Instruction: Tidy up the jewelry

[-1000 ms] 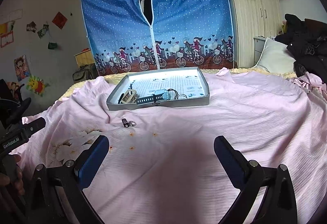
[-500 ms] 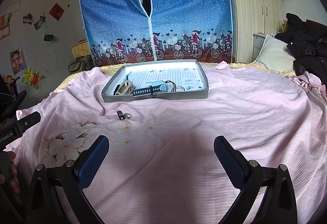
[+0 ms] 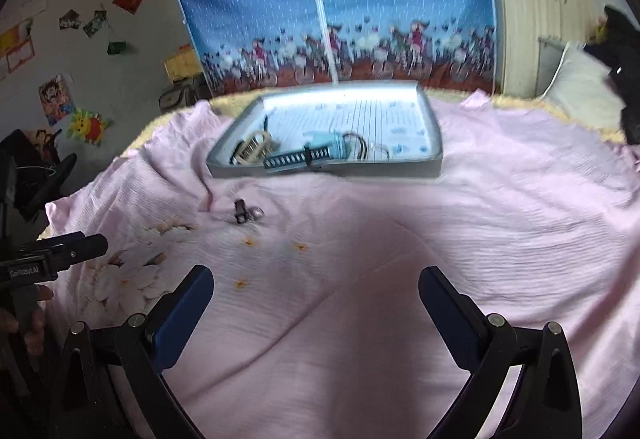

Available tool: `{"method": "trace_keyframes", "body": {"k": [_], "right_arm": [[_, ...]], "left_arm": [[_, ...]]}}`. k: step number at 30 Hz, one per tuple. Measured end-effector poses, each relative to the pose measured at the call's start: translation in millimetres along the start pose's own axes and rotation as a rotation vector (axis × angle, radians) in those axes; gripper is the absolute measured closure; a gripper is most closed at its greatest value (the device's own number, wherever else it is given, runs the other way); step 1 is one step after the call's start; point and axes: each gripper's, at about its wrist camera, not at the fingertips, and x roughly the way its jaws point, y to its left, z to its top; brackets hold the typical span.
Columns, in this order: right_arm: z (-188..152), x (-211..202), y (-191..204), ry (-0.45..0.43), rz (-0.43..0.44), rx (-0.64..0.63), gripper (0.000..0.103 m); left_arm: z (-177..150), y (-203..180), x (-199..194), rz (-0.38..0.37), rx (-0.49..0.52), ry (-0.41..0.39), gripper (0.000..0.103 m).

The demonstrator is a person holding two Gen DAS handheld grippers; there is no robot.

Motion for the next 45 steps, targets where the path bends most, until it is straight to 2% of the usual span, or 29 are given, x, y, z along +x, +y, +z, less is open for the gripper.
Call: {"method": "trace_keyframes", "body": {"k": [3,6,11,14,15,16,17,19,21,26,32,38,45], "right_arm": [[7.9,27.8,-9.6,0.062,-0.001,0.0,0.0],[14.4,48.1,-14.2,0.071,-0.004,-0.016,0.0],[24.0,78.9,-6.3,0.072,0.032,-0.144,0.0],[23.0,99.6,-4.0,0.108,0.055,-0.18,0.001],[21.7,107.1,-3.6,0.125,0.071,-0.181,0.003],[21.3,110.8,-3.2,0.134,0.079,-0.186,0.011],[21.3,115.8,-2.2,0.145,0.087,-0.195,0.02],[23.5,121.8,-0.7,0.145,0.096,-0.206,0.03],[26.4,125.9,-0.1,0.138,0.116,-0.207,0.036],[30.8,136.8,6.2,0.142,0.165,-0.221,0.047],[31.6,140.9,11.5,0.143,0.191,-0.225,0.058],[30.6,145.0,25.8,0.141,0.225,-0.265,0.06],[27.6,153.4,32.0,0.155,0.215,-0.278,0.06]], "left_arm": [[11.0,7.6,25.4,-0.006,-0.036,0.085,0.002],[21.8,10.8,45.1,-0.011,-0.06,0.12,0.002],[42.8,2.4,71.5,-0.006,0.011,0.094,0.003],[48.3,-3.2,86.7,0.01,0.084,0.077,0.003],[49.1,-4.2,93.5,0.005,0.102,0.085,0.007],[48.8,-4.0,99.2,-0.007,0.102,0.096,0.016],[49.5,-3.3,105.5,-0.031,0.095,0.111,0.021],[50.7,0.8,116.6,-0.109,0.055,0.157,0.035],[52.8,6.4,124.6,-0.194,-0.001,0.18,0.04],[64.8,7.1,132.8,-0.279,-0.035,0.17,0.049],[77.3,3.6,155.1,-0.312,-0.062,0.203,0.055],[90.5,8.4,175.6,-0.343,-0.131,0.246,0.064],[100.4,0.2,193.8,-0.308,-0.102,0.291,0.075]]}}
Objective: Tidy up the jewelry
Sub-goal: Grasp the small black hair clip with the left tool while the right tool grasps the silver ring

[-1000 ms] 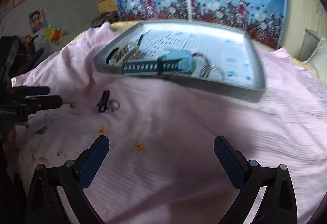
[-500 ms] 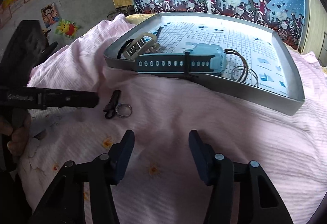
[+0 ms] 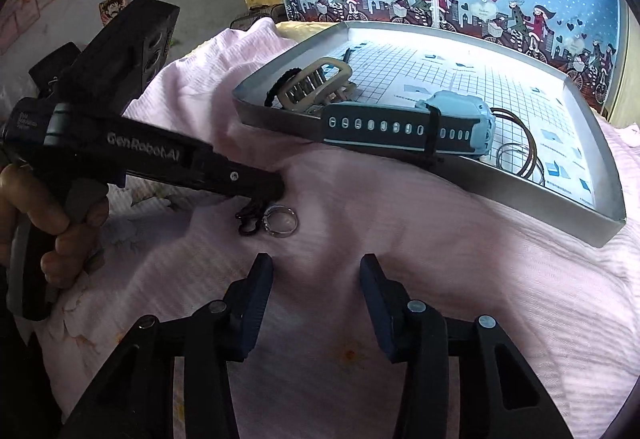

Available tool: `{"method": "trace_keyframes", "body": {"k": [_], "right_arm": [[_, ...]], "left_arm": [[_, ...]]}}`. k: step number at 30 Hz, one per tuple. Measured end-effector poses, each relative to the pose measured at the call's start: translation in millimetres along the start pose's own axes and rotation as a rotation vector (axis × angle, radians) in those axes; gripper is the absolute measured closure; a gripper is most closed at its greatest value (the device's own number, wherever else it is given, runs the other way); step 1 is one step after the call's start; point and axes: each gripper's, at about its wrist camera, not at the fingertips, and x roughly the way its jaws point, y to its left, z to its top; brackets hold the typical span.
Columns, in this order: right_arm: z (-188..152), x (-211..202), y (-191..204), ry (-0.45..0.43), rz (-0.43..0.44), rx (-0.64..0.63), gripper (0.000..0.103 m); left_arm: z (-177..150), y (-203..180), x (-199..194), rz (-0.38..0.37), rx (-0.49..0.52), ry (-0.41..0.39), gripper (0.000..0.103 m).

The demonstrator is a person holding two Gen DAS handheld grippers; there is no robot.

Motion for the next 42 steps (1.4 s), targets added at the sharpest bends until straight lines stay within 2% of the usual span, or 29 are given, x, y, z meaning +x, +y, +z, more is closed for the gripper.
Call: {"method": "trace_keyframes", "body": {"k": [4,7,15,17,19,25,27,28,29,36,38,41,42], "right_arm": [[1.5,1.4,-3.5,0.002,-0.01,0.013,0.06],[3.0,1.3,-4.7,-0.005,-0.014,0.02,0.06],[11.8,10.3,10.7,-0.009,0.031,-0.035,0.06],[12.7,12.8,12.6,-0.009,0.042,-0.041,0.067],[15.8,15.7,11.7,-0.01,0.049,-0.037,0.068],[25.5,27.5,11.1,-0.003,0.077,-0.019,0.068],[26.1,31.1,10.6,0.008,0.075,-0.016,0.073],[25.5,31.6,9.9,0.014,0.072,-0.012,0.081],[24.6,31.3,8.4,0.017,0.068,-0.004,0.082],[20.3,22.5,6.8,0.006,0.039,0.007,0.082],[18.7,19.0,5.0,0.009,0.018,0.009,0.083],[16.4,15.0,-2.5,0.021,-0.029,0.026,0.083],[15.4,13.6,-6.1,0.024,-0.036,0.037,0.083]], "left_arm": [[-0.6,-4.7,3.5,0.093,0.073,0.018,0.092],[-0.1,-2.7,3.4,0.117,0.079,0.035,0.095],[-0.9,16.1,1.6,0.041,-0.003,0.091,0.097],[-0.1,22.2,-1.2,0.02,-0.02,0.103,0.098],[0.6,29.4,-4.8,0.002,-0.05,0.109,0.103],[-1.2,33.6,-11.0,0.002,-0.05,0.11,0.103],[-2.3,33.5,-12.2,-0.001,-0.049,0.112,0.103],[-2.6,35.1,-12.8,-0.009,-0.059,0.112,0.103],[-3.2,36.3,-12.8,-0.017,-0.068,0.112,0.103],[-3.3,44.4,-17.1,-0.102,-0.147,0.123,0.103],[-2.0,42.0,-23.4,-0.08,-0.152,0.09,0.103],[0.6,27.6,-29.8,-0.044,-0.077,0.032,0.089],[0.4,22.4,-31.0,-0.046,-0.047,0.017,0.077]]}}
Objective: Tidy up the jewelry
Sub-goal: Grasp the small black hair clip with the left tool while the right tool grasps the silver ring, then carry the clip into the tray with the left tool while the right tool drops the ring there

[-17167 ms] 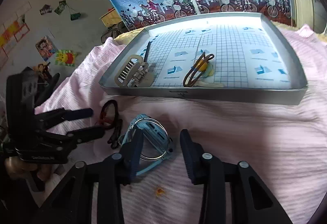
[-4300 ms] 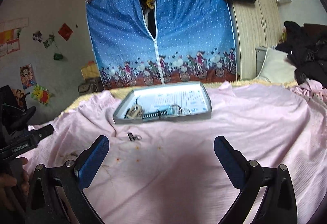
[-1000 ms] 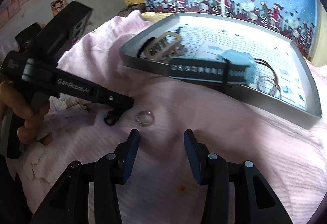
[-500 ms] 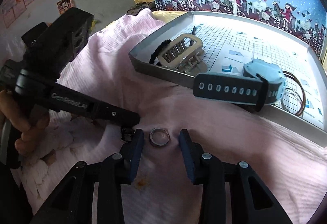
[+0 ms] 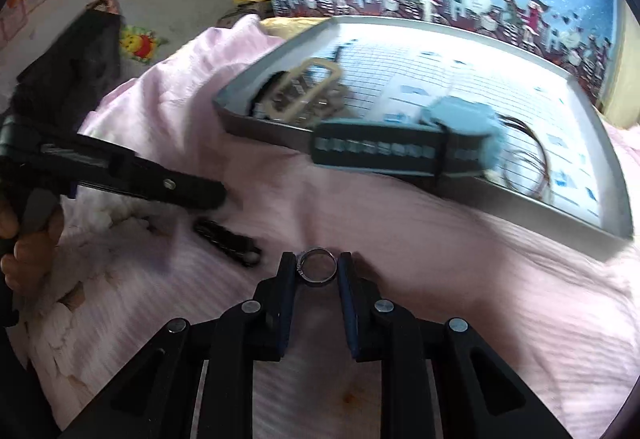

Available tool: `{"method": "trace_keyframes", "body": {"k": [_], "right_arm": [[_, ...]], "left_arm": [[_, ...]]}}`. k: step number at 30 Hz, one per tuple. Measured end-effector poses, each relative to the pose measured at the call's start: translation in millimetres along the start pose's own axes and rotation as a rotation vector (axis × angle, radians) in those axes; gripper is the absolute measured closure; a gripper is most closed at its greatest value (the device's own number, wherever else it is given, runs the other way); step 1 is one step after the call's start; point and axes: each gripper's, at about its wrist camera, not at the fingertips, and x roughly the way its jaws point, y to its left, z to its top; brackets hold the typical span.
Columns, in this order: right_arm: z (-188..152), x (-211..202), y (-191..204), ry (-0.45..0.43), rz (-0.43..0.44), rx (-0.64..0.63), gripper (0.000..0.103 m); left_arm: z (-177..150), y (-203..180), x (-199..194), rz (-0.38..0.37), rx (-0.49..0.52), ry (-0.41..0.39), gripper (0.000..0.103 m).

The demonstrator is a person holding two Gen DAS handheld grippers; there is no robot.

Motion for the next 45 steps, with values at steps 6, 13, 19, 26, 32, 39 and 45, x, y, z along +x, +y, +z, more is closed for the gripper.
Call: {"method": "trace_keyframes", "body": {"k": [6,13,19,26,32,39,45], "right_arm": [[-6.6,-9.6,-27.8,0.011,-0.023,0.095,0.083],[-8.2,-4.3,-34.4,0.025,0.014,0.123,0.083],[-8.8,-9.0,-38.2,0.009,0.013,0.147,0.083],[-9.2,-7.9,-41.9,0.015,-0.002,0.147,0.083],[-8.2,-4.5,-45.2,0.009,0.018,0.155,0.083],[-7.5,-3.6,-38.7,0.011,-0.02,0.125,0.083],[-8.0,-4.2,-41.0,0.006,-0.004,0.141,0.083]], "left_arm": [[-13.0,-24.0,14.5,0.041,0.182,0.019,0.063],[-24.4,-33.2,24.6,0.024,0.278,0.015,0.063],[-33.2,-54.0,33.5,0.021,0.404,0.039,0.063],[-39.8,-70.8,51.7,0.059,0.482,0.066,0.063],[-39.0,-74.8,61.6,0.1,0.492,0.049,0.063],[-36.0,-73.5,64.8,0.11,0.494,0.052,0.068],[-43.1,-89.4,68.4,0.166,0.572,0.066,0.069]]}}
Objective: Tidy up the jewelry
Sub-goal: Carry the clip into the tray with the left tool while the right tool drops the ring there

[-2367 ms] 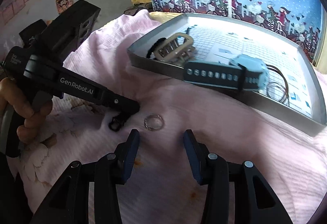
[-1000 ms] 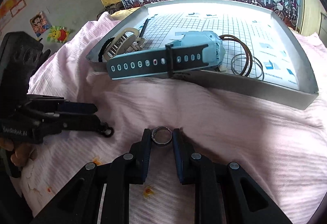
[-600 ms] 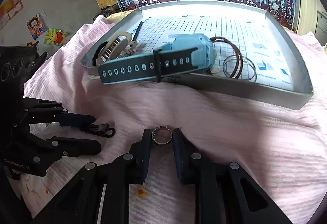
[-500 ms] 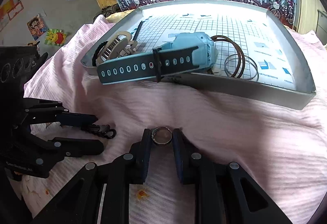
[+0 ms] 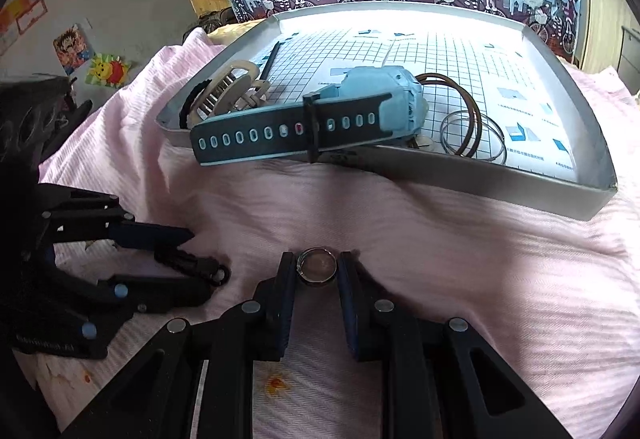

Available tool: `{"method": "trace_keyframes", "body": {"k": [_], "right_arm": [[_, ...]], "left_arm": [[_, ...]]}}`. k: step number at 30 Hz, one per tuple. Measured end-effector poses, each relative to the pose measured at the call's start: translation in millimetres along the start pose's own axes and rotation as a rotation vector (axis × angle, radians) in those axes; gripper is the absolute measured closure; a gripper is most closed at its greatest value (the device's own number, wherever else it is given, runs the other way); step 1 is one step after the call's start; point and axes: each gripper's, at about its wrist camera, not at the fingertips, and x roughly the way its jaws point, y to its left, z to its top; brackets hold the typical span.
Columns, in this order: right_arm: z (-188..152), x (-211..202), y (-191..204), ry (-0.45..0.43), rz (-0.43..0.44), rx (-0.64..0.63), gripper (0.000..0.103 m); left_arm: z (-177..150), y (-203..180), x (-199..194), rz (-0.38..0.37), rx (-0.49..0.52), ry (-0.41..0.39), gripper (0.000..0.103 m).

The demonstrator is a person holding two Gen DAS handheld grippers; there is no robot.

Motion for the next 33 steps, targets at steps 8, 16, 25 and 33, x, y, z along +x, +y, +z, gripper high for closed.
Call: {"method": "trace_keyframes", "body": {"k": [8,16,25,33], "right_arm": [[-6.6,-14.5,-8.5,0.001,0.039,0.096,0.083],[-11.5,-56.7,14.7,-0.054,-0.063,0.009,0.083],[-0.6,-97.1,15.1,-0.24,-0.119,0.018,0.083],[19.0,-95.2,-11.8,-0.332,-0.149,0.083,0.083]], "left_arm": [[-9.8,-30.0,-4.7,0.079,0.082,-0.008,0.069],[-23.6,-47.7,-34.4,0.092,0.097,-0.097,0.069],[-14.3,-42.7,-89.8,0.076,0.005,-0.357,0.069],[30.3,-10.3,-83.3,0.143,-0.144,-0.455,0.069]]}}
